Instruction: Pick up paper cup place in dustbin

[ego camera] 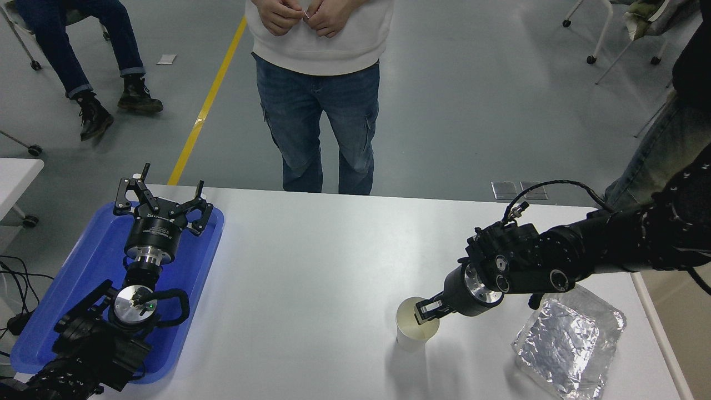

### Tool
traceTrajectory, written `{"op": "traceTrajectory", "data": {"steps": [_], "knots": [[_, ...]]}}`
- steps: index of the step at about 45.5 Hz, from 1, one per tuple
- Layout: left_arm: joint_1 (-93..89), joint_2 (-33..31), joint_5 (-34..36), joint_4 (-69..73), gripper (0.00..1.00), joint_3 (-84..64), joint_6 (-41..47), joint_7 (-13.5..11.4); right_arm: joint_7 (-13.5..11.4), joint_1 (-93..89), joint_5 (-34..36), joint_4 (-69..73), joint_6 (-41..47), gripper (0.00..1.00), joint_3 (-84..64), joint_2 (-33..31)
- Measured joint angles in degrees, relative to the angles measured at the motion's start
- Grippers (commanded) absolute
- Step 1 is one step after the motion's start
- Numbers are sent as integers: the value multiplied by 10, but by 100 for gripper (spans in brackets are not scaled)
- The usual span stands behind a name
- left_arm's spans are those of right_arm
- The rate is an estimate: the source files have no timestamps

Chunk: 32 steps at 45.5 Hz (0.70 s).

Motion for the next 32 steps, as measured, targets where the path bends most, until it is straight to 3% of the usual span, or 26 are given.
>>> {"op": "traceTrajectory", "data": {"steps": [18, 32], "knots": [[0, 0, 0, 0, 100, 0, 0, 0, 1, 13, 1, 4, 0, 0, -2, -7], [0, 0, 0, 0, 100, 0, 0, 1, 2, 130, 44, 84, 25, 0, -19, -60]]}}
